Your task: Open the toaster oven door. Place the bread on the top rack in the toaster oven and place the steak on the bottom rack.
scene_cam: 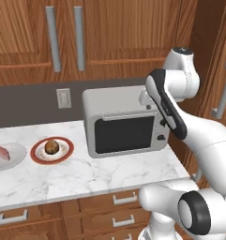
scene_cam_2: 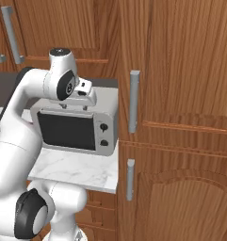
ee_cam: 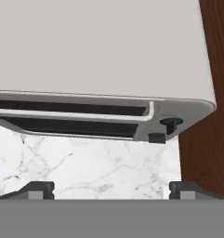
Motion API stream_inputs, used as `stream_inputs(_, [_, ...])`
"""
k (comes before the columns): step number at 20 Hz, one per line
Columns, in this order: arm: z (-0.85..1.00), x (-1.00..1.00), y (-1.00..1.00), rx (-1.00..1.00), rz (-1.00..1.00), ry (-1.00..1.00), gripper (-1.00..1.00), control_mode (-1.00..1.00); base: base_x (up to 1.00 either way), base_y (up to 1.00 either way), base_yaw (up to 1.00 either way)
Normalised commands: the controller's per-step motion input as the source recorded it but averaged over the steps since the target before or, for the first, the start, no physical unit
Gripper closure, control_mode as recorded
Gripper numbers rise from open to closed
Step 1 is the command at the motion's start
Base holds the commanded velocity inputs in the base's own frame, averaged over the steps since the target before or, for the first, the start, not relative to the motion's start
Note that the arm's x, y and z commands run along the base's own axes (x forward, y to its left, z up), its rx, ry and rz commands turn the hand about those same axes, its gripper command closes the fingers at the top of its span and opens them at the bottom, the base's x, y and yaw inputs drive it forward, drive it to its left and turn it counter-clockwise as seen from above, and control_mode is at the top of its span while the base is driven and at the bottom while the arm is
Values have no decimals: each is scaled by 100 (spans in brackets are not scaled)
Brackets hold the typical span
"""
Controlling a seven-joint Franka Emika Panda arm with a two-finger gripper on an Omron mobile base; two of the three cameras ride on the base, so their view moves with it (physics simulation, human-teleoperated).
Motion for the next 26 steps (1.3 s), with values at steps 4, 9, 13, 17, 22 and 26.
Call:
stream_inputs(4, [0,0,0,0,0,0,-100,100,-6,82,0])
stream_inputs(9, [0,0,0,0,0,0,-100,100,0,84,0])
stream_inputs(13, [0,0,0,0,0,0,-100,100,3,80,0])
stream_inputs(17, [0,0,0,0,0,0,-100,100,27,48,0])
stream_inputs(22, [0,0,0,0,0,0,-100,100,27,2,0])
stream_inputs(26, [0,0,0,0,0,0,-100,100,7,0,0])
